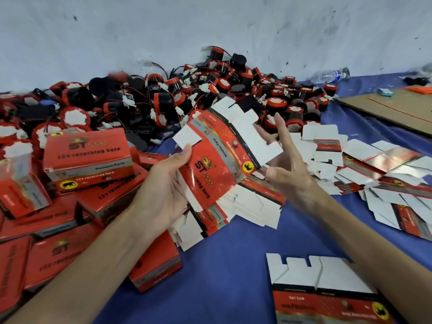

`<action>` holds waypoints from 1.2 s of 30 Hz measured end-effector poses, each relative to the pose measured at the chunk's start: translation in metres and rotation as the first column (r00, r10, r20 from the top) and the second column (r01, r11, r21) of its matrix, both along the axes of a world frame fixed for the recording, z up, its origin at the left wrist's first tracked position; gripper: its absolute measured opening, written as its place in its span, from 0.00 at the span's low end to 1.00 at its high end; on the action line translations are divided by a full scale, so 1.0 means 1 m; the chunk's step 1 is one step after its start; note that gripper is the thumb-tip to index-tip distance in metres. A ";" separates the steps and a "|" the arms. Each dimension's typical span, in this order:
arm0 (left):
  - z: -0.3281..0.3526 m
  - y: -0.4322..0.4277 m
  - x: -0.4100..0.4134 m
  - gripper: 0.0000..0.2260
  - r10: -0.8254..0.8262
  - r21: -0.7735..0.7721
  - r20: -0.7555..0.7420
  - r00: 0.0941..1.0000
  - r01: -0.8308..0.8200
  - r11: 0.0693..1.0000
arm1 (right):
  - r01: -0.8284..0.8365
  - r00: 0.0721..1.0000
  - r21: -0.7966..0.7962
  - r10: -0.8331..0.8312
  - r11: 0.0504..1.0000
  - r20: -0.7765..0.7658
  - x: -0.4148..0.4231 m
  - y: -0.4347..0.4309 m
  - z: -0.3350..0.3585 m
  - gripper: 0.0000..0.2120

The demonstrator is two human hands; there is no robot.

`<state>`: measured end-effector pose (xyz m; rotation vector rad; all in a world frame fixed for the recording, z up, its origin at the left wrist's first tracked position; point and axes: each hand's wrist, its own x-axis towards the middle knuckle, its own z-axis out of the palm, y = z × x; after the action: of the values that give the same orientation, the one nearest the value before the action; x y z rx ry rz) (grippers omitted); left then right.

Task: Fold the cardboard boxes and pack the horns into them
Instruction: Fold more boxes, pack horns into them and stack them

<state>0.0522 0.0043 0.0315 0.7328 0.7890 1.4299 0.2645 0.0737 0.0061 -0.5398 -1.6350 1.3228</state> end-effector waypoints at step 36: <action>-0.007 -0.009 0.009 0.18 0.006 0.220 -0.578 0.816 0.149 0.964 | -0.209 0.977 -0.327 0.180 0.922 -0.116 -0.022 -0.038 0.006 0.12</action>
<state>0.0612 -0.0047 0.0243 1.4286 1.0316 1.2573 0.2421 0.0358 0.0125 -0.5246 -1.4272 1.7699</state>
